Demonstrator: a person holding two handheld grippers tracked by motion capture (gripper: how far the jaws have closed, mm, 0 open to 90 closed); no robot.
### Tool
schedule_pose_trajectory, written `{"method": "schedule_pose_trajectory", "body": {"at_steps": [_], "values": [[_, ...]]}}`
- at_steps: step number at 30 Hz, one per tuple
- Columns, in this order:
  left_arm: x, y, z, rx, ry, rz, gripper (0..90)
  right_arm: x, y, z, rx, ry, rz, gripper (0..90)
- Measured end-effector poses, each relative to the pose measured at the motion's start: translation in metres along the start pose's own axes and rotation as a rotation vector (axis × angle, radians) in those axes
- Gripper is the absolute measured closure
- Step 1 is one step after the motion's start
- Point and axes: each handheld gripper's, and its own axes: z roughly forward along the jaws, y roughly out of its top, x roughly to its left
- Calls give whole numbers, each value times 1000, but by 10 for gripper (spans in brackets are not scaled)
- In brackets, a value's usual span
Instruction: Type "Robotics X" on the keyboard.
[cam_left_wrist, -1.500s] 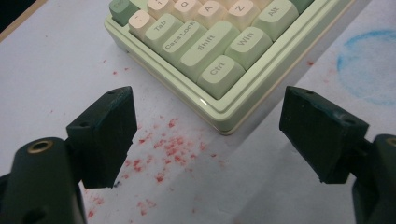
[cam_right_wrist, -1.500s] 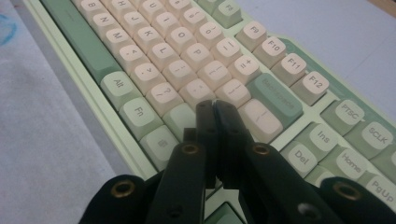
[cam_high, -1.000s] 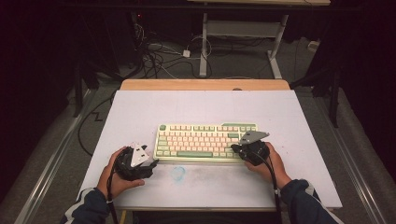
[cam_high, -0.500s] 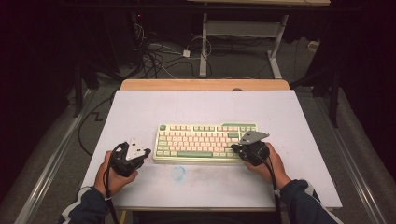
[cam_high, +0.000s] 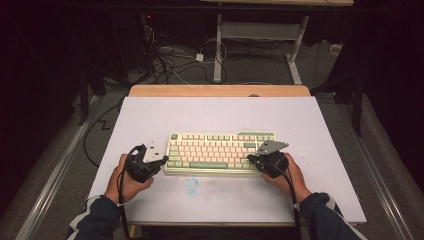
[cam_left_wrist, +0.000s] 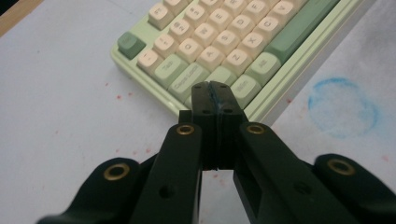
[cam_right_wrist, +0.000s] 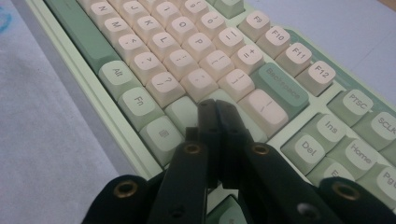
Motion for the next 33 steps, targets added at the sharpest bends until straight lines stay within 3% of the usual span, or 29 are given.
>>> {"method": "schedule_pose_trajectory", "body": {"at_steps": [9, 17, 20, 33], "values": [[-17, 12, 26, 41, -47, 26, 870, 0, 0, 0, 0, -1, 4, 900], [-29, 12, 47, 81, -72, 56, 869, 1, 0, 0, 0, 0, 8, 900], [-32, 10, 53, 102, -73, 74, 869, 1, 0, 0, -1, 0, 8, 900], [-33, 9, 65, 109, -76, 76, 869, 1, 0, 1, 0, -2, 4, 900]]}}
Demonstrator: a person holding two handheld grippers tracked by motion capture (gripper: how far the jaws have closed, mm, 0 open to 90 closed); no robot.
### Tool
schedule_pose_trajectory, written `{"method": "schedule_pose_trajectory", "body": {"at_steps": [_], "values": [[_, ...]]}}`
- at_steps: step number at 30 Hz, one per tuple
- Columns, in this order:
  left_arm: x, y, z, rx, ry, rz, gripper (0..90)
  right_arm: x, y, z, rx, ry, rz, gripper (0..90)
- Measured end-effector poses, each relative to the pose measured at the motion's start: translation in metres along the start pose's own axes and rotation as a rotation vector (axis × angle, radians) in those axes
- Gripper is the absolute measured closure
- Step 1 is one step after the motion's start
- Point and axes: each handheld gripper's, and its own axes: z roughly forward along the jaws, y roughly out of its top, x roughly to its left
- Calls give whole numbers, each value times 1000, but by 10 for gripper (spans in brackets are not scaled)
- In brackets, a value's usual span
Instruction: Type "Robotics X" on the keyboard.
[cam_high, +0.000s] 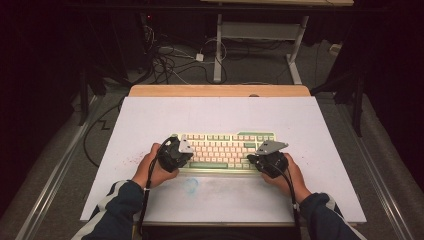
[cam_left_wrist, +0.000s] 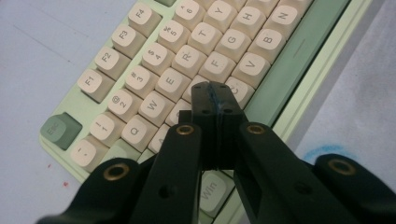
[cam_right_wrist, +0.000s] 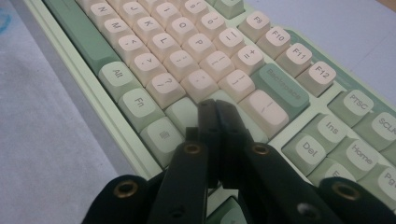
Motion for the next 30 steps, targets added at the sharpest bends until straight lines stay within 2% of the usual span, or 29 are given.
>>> {"method": "schedule_pose_trajectory", "body": {"at_steps": [8, 23, 28, 30], "values": [[-3, -1, 8, 26, -6, 19, 869, 0, 0, 0, 0, 3, 1, 900], [-3, -1, 6, 14, 2, 19, 860, 0, 0, 0, 1, -2, -2, 900], [-4, -5, 9, 35, 4, 31, 868, 0, 0, 0, 1, -2, -3, 900], [-5, -6, 9, 25, 9, 42, 868, 0, 0, 0, 1, -2, -4, 900]]}}
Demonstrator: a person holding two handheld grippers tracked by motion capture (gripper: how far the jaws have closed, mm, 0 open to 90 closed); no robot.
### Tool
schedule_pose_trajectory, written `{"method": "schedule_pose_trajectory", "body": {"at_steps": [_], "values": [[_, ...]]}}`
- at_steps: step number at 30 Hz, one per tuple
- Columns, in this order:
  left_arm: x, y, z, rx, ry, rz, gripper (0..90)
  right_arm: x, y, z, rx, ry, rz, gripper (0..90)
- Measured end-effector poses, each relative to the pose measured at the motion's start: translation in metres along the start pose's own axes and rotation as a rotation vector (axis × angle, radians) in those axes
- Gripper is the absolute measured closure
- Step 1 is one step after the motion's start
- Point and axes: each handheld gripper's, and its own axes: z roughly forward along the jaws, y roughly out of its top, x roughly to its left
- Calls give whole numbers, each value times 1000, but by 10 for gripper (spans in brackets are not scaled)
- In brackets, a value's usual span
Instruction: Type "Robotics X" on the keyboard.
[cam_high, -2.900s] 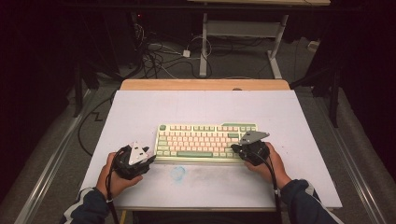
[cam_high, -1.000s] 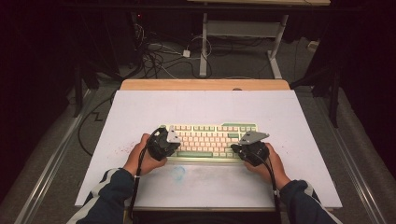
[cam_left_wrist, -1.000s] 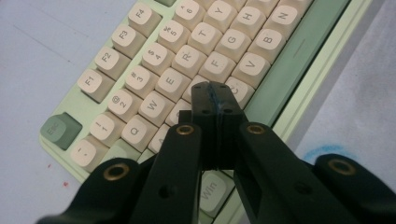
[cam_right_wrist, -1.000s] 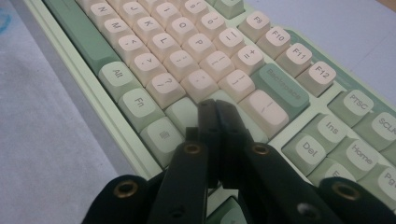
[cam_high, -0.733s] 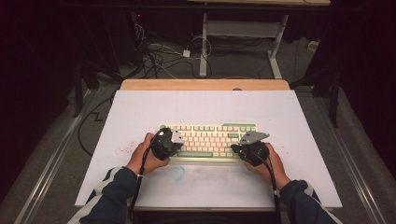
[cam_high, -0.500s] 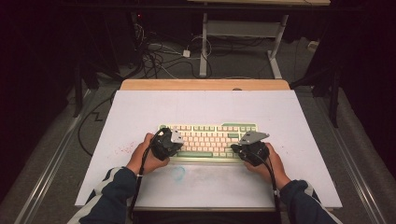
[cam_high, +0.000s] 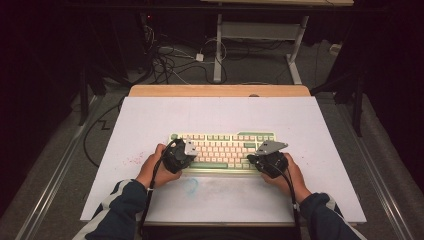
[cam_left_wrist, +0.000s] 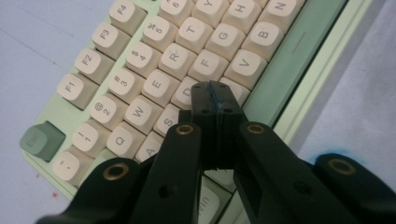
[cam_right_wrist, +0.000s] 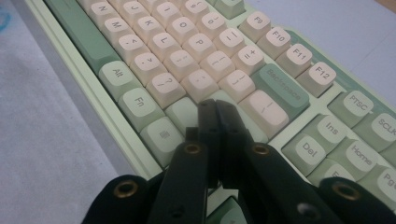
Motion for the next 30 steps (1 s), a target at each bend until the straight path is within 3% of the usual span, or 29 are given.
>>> {"method": "schedule_pose_trajectory", "body": {"at_steps": [10, 19, 26, 30], "values": [[0, 3, -4, -13, -5, 6, 852, 0, 0, 0, -1, 1, 3, 900], [-1, 7, -11, -67, -15, -4, 831, -1, 0, 0, -2, 3, 0, 900], [0, 8, -11, -71, -7, -1, 810, 0, 0, 0, -2, -4, -9, 900], [1, 9, -12, -92, 1, -7, 760, 1, 1, 0, -4, -9, -14, 900]]}}
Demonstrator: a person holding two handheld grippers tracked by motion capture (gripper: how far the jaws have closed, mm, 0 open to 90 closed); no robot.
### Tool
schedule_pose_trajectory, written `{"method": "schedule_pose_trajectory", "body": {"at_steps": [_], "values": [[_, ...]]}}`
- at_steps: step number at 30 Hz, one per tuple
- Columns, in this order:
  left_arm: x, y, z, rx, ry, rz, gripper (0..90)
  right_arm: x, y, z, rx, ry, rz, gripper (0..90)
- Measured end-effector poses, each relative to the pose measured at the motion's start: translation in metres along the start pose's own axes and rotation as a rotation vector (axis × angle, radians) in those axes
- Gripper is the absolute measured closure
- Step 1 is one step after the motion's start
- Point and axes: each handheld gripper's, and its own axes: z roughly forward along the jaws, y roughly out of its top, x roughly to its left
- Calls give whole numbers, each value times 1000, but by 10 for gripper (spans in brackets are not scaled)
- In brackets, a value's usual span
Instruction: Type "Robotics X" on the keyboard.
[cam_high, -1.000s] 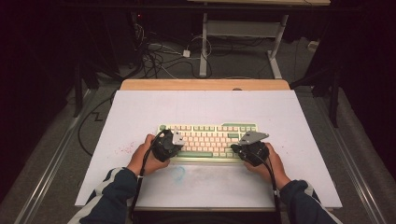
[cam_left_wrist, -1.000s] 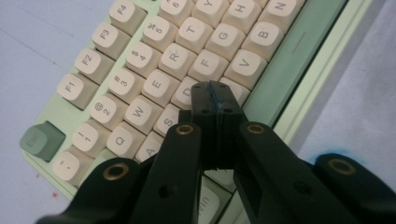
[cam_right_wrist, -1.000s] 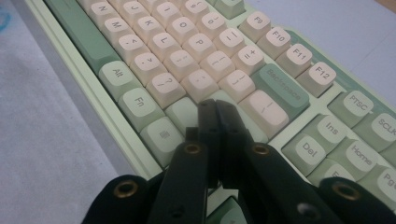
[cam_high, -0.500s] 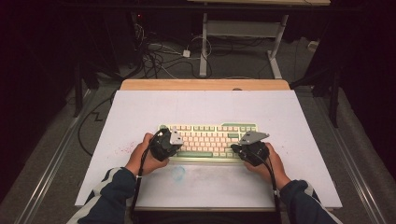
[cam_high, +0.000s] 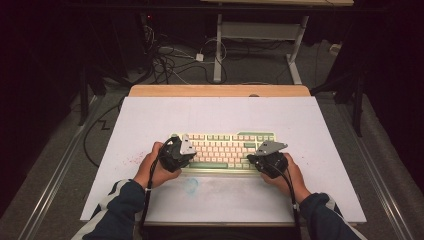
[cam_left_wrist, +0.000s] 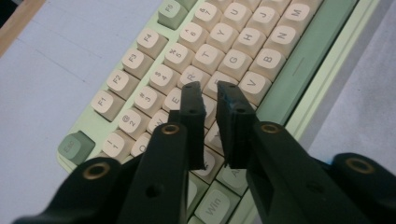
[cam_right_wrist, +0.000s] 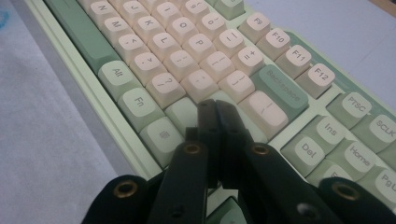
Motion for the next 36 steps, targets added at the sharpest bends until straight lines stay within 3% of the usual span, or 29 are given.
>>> {"method": "schedule_pose_trajectory", "body": {"at_steps": [13, 18, 26, 32, 36], "values": [[2, 4, -4, -80, 39, 3, 564, -3, 5, -11, -57, -18, 16, 899], [2, 7, -5, -124, 47, -7, 479, -6, 6, -16, -100, -25, 40, 837], [4, 7, -5, -156, 59, -18, 343, -7, 7, -21, -159, -33, 58, 633], [3, 6, -4, -169, 68, -16, 219, -5, 10, -19, -176, -98, 65, 371], [1, 6, -5, -178, 53, -22, 178, -3, 11, -19, -193, -141, 82, 259]]}}
